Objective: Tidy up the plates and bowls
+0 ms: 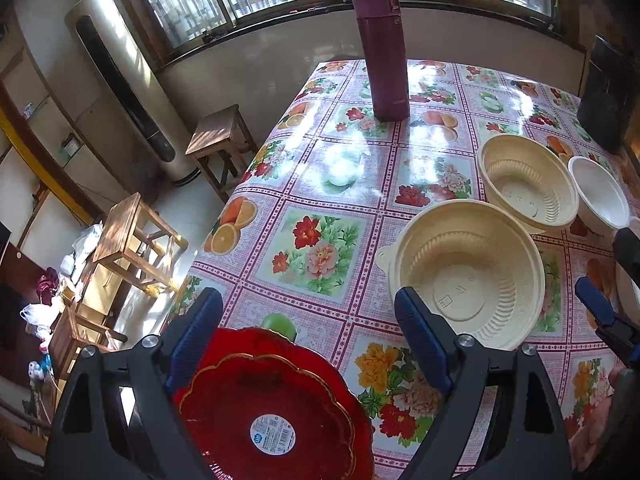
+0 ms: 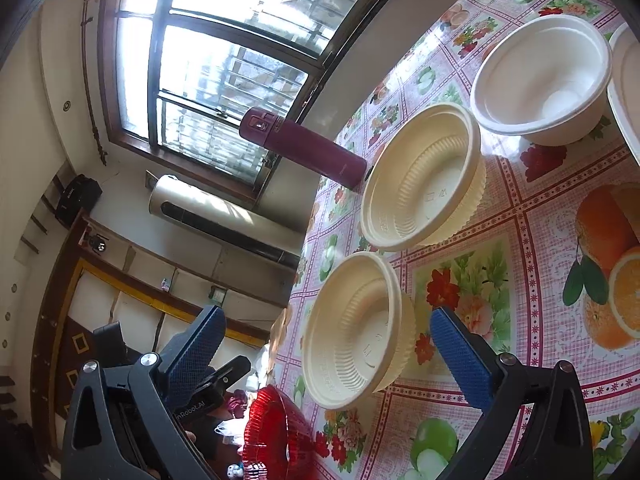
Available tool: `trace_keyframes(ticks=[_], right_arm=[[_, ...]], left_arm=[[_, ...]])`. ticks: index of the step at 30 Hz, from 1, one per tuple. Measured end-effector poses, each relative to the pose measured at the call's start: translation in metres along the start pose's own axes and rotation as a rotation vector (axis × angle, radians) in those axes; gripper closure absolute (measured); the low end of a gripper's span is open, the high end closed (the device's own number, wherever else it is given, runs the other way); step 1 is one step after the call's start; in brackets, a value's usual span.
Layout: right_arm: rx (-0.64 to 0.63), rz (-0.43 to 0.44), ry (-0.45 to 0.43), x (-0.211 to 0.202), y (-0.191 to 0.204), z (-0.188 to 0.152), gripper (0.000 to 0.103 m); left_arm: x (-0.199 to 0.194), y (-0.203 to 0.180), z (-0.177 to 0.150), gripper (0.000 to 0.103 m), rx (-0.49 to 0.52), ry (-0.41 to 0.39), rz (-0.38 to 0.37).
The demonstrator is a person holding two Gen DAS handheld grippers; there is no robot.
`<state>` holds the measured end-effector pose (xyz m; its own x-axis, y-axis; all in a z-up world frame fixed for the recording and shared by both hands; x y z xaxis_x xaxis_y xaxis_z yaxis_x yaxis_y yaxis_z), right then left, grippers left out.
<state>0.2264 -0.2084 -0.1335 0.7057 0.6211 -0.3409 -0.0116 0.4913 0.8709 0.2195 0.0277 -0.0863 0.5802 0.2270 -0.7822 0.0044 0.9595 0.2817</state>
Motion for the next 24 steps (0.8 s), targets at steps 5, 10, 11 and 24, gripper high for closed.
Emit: trace_keyframes(ticks=[5,10,11,24], right_arm=[[-0.003,-0.016,-0.015,-0.001,-0.003,0.001,0.001],[0.004,-0.026,-0.011,0.002,-0.007,0.001,0.001],[0.007,-0.028,-0.004,0.003,-0.008,0.000,0.001],[-0.020,-0.060,0.007,0.012,-0.012,-0.001,0.001]], left_arm=[[-0.001,-0.004,0.002,0.014,0.014,-0.057,-0.001],[-0.001,-0.007,0.008,0.014,0.014,-0.099,-0.009],[0.000,-0.008,0.009,0.014,0.016,-0.103,-0.011],[0.016,-0.025,0.009,0.014,0.040,-0.095,-0.040]])
Point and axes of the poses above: each gripper's, at about its wrist camera, not at the fingertips, and x roughly the way its jaws point, y to its left, z to its top, the point moved 8 cm from there along x, roughly the way its jaws point, and after that the axes turned 3 degrees about x, right-handed, at the moved point
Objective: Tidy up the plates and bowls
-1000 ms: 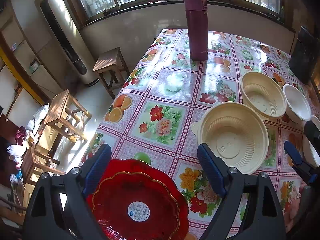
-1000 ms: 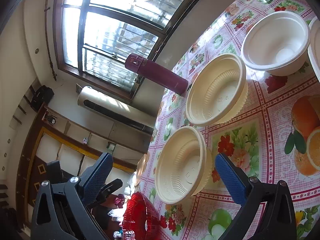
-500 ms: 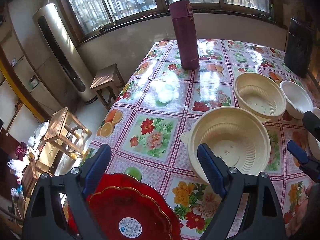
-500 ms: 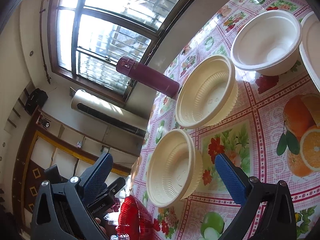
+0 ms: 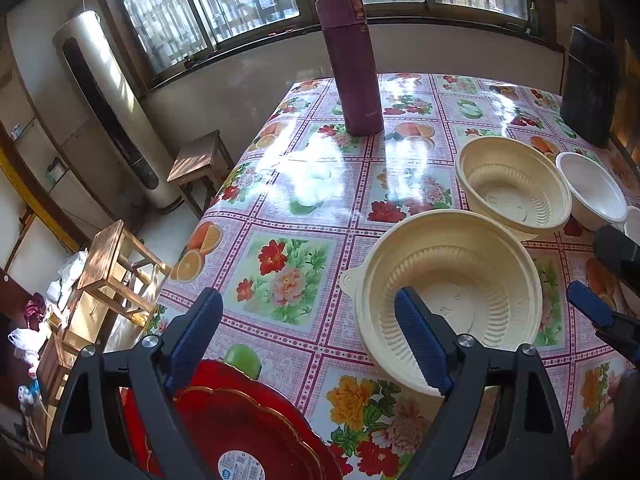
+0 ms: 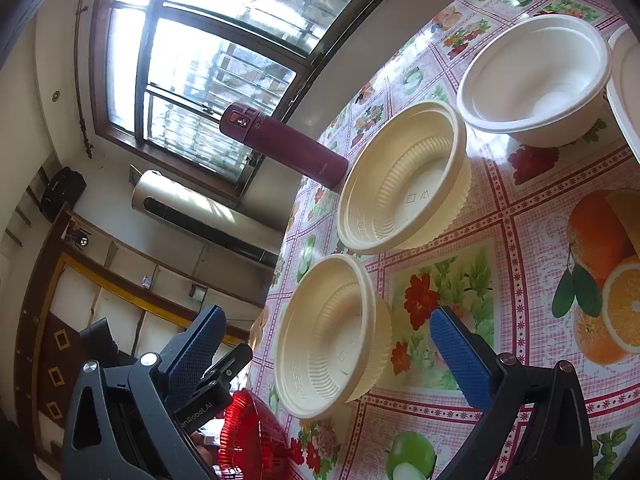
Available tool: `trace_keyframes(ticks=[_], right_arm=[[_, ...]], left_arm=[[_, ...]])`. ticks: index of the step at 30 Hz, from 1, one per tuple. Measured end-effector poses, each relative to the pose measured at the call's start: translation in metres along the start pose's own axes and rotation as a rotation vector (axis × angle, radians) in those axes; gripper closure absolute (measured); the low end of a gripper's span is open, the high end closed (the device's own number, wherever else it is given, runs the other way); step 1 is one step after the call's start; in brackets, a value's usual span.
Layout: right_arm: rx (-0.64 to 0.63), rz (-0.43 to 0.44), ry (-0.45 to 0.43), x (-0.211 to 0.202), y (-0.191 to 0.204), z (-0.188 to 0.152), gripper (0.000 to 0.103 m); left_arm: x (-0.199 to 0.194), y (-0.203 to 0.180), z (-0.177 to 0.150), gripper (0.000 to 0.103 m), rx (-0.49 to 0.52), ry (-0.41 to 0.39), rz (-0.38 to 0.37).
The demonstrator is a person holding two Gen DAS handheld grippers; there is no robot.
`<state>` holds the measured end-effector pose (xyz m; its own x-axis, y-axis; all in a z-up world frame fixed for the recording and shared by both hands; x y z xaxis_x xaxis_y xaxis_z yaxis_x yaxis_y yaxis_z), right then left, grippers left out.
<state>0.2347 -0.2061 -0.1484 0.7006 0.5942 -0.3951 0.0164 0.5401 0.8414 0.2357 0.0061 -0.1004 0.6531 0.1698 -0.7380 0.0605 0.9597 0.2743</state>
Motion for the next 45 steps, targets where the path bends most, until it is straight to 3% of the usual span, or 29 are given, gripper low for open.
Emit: trace_keyframes(ticks=[22,36,43,45], right_arm=[[0.005,-0.023,0.033,0.016,-0.005,-0.002,0.001],[0.012,-0.012,0.033,0.022,-0.005,-0.001,0.001],[0.016,0.005,0.041,0.026,-0.004,-0.001,0.003],[0.016,0.006,0.050,0.028,-0.005,-0.003,0.008]], left_arm=[[0.016,-0.011,0.000,0.014,0.009,0.029,-0.012],[0.030,-0.025,-0.008,0.014,-0.043,0.120,-0.110],[0.030,-0.016,-0.009,0.014,-0.042,0.112,-0.048],[0.032,-0.011,-0.010,0.014,-0.056,0.123,-0.039]])
Point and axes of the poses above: each gripper's, at about its wrist camera, not at the fingertips, and x roughly the way its jaws point, y to its left, z to its top, the point moved 8 cm from there along x, roughly the way its jaws point, and after that the axes turned 3 degrees about x, right-handed, at the moved point
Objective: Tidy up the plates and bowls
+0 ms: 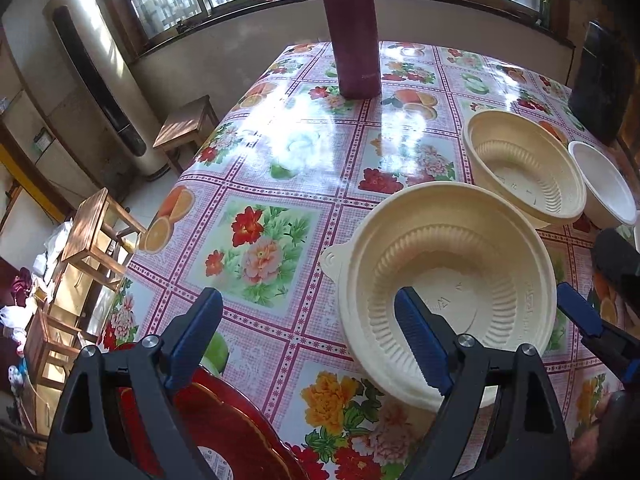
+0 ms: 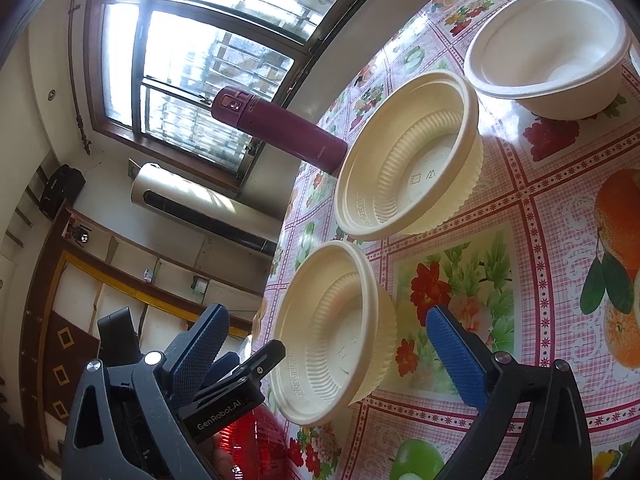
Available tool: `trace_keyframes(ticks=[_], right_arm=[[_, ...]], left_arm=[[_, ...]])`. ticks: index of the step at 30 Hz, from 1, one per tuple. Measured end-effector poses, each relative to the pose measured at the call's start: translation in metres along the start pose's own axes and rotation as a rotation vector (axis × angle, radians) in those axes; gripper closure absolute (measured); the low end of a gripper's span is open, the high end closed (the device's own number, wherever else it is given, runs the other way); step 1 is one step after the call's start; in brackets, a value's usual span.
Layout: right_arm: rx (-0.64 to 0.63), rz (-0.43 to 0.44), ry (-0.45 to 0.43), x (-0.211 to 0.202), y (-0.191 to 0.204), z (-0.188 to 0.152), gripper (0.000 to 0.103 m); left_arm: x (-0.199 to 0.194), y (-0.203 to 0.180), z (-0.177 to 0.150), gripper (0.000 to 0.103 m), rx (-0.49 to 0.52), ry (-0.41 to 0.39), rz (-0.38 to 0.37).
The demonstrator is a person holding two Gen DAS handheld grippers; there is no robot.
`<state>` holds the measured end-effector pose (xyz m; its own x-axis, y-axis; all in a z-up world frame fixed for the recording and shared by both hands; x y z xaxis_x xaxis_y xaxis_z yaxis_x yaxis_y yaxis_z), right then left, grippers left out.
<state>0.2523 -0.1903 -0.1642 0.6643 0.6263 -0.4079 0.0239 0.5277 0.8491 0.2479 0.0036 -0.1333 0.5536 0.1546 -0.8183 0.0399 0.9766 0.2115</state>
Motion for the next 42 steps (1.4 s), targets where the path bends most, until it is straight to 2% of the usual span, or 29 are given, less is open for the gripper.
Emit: trace_keyframes(ticks=[4,6,7,11,21,24,30,37,42], right_arm=[[-0.008,-0.028,0.006,0.004,-0.002,-0.002,0.014],[-0.013,-0.035,0.007,0.004,-0.003,-0.002,0.025],[-0.016,-0.036,0.004,0.003,-0.002,-0.002,0.025],[-0.042,-0.061,-0.007,0.002,0.000,-0.002,0.025],[-0.029,-0.057,-0.002,0.003,-0.001,-0.002,0.023],[-0.034,-0.040,-0.007,0.002,0.002,-0.001,0.023],[-0.061,-0.038,-0.007,0.003,0.007,-0.004,0.023],[-0.078,-0.046,-0.013,0.003,0.010,-0.005,0.023],[-0.088,-0.047,-0.010,0.005,0.013,-0.007,0.023]], left_arm=[[0.005,0.009,-0.003,0.014,-0.022,0.013,0.017],[0.006,0.012,-0.005,0.014,-0.032,0.016,0.025],[0.006,0.013,-0.005,0.014,-0.036,0.013,0.025],[0.009,0.014,-0.005,0.014,-0.052,0.023,0.014],[0.013,0.026,-0.013,0.014,-0.131,0.068,0.011],[0.005,0.027,-0.012,0.014,-0.156,0.061,-0.039],[0.003,0.032,-0.012,0.014,-0.153,0.063,-0.004],[0.014,0.030,-0.016,0.014,-0.177,0.104,-0.030],[0.011,0.024,-0.015,0.014,-0.163,0.103,-0.049]])
Point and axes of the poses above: each gripper's, at about its wrist camera, not at the fingertips, and x roughly the way its jaws point, y to its left, z to its top, the point moved 8 cm from there along x, roughly the way its jaws point, and after that the axes turned 3 degrees about x, right-handed, at the moved point
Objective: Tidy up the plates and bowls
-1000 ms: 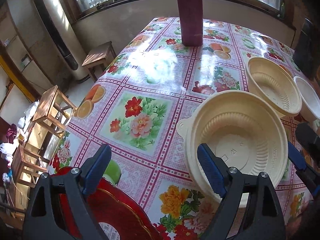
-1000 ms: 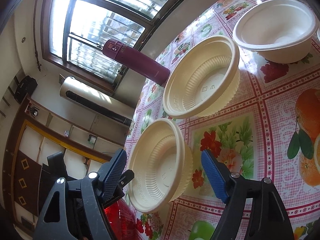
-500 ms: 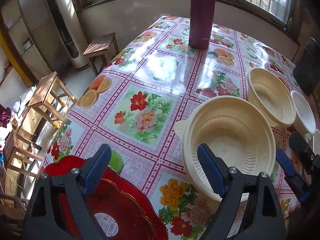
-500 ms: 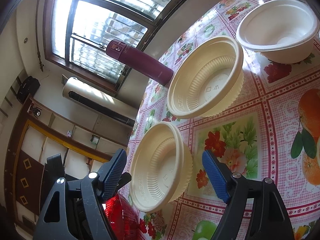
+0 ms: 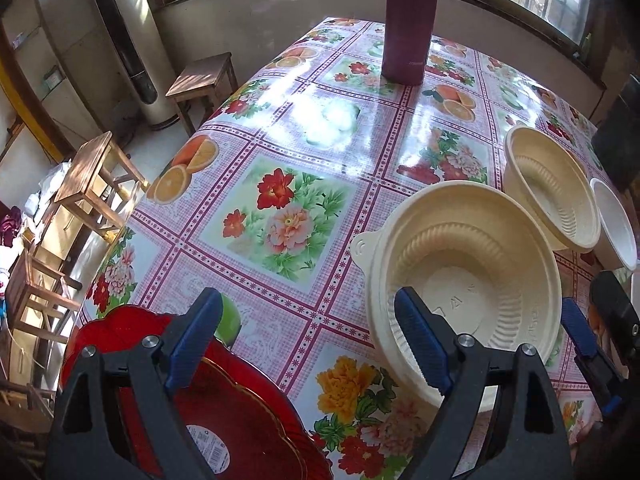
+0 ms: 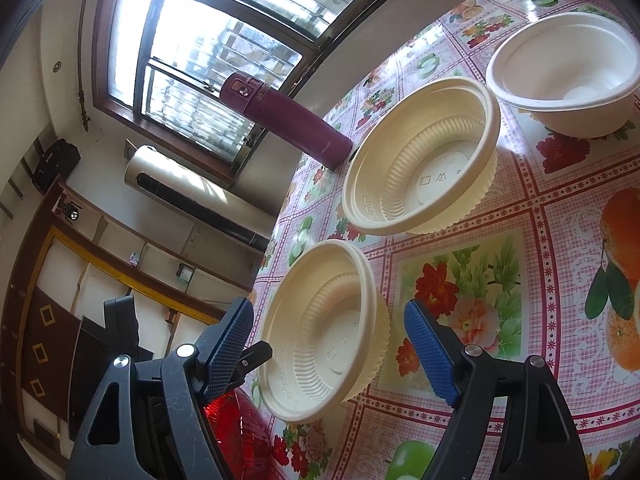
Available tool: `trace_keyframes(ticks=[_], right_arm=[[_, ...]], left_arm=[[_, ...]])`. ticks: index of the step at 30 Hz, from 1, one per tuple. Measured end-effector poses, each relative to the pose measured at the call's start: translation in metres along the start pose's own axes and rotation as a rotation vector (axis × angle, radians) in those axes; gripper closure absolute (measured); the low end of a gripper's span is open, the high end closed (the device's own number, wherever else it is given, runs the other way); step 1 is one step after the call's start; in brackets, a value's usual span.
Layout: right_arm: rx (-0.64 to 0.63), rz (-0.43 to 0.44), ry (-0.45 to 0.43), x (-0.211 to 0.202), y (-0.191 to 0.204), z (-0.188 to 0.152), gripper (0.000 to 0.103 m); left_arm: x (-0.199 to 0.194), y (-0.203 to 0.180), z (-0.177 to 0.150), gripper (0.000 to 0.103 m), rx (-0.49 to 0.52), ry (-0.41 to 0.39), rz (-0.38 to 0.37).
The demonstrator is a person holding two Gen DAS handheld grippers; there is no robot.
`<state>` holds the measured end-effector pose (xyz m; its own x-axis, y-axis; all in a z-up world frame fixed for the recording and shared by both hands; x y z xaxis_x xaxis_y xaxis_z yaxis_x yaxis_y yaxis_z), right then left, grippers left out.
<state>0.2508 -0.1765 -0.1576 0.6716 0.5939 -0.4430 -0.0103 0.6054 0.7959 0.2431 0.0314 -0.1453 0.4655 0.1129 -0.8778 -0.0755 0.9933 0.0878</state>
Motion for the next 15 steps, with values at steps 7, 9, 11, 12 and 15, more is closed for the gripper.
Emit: trace_keyframes(ticks=[7,9,11,12,15], right_arm=[[-0.005,0.004,0.006,0.002,0.001,-0.001,0.023],[-0.006,0.006,0.008,0.003,0.002,-0.001,0.023],[-0.008,0.006,0.010,0.003,0.003,-0.001,0.023],[-0.007,0.011,0.012,0.003,0.004,-0.002,0.023],[-0.003,0.019,0.018,0.005,0.004,-0.002,0.024]], left_arm=[[-0.004,-0.007,0.001,0.014,-0.037,0.037,-0.115],[-0.001,-0.009,0.000,0.014,-0.020,0.041,-0.099],[0.003,-0.010,-0.002,0.014,-0.014,0.051,-0.091],[0.005,-0.011,-0.003,0.014,-0.014,0.054,-0.091],[0.006,-0.012,-0.005,0.015,-0.011,0.051,-0.090]])
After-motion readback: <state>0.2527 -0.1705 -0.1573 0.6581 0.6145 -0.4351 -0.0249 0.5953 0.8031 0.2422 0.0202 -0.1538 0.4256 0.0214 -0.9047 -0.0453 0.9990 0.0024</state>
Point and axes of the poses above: each gripper's, at about its wrist camera, not at the fingertips, and x roughly the way its jaws point, y to its left, z to its top, the point moved 8 cm from there along x, roughly the way its jaws point, and after that the axes turned 3 degrees about x, right-handed, at the moved point
